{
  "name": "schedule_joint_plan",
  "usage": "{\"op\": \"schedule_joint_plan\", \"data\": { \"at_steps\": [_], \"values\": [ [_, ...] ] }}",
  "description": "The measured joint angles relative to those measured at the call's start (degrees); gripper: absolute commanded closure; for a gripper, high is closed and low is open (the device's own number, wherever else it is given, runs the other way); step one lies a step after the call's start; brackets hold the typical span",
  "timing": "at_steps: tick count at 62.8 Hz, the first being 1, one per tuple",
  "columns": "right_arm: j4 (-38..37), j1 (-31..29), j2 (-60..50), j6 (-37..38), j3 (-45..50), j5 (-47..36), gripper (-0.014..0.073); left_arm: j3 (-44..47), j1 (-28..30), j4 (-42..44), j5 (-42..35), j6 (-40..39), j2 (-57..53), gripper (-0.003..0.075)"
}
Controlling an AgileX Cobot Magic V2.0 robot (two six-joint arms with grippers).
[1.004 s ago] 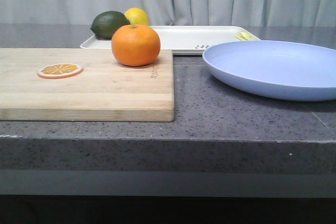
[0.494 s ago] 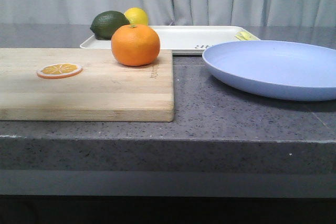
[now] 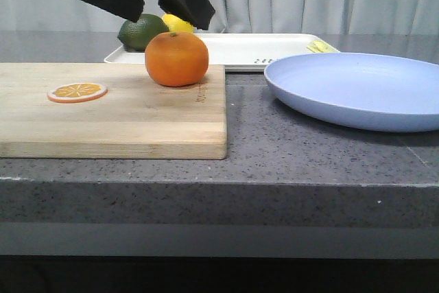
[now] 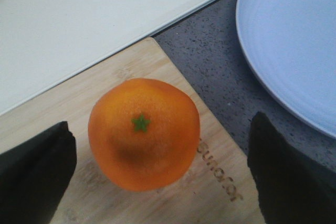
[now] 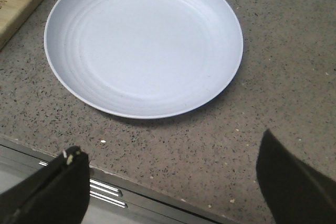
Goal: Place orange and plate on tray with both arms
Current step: 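Lower the left gripper onto the orange on the cutting board, then close the left gripper on the orange and lift it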
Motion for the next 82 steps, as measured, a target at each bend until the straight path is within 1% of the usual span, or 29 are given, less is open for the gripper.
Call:
{"op": "schedule_joint_plan", "data": {
  "at_steps": [14,33,36,49,53,61,70,82],
  "values": [
    [0.0,0.0,0.0,0.0,0.0,0.1,-0.0055,-4.0,0.0,1.3,-0.1,0.0,6.1,0.0078],
    [0.0,0.0,0.0,0.0,0.0,0.1,-0.0055,-4.4,0.0,2.6,-0.3,0.0,10.3,0.0088],
    [0.0,0.0,0.0,0.0,0.0,0.1,-0.0055,-4.4,0.0,2.7,-0.3,0.0,10.3,0.0109],
    [0.0,0.0,0.0,0.0,0.0,0.1,-0.0055,-4.4,0.0,2.7,-0.6,0.0,10.3,0.0272],
    [0.0,0.0,0.0,0.0,0.0,0.1,-0.0055,-4.4,0.0,2.7,-0.6,0.0,10.3,0.0299],
    [0.0,0.0,0.0,0.0,0.0,0.2,-0.0055,-5.8,-0.3,2.7,1.1,0.0,10.4,0.0299],
    [0.0,0.0,0.0,0.0,0.0,0.3,-0.0055,-9.7,-1.7,2.7,3.6,0.0,10.6,0.0299],
    [0.0,0.0,0.0,0.0,0.0,0.4,-0.0055,-14.3,-7.0,2.7,3.0,0.0,10.8,0.0299]
  ]
}}
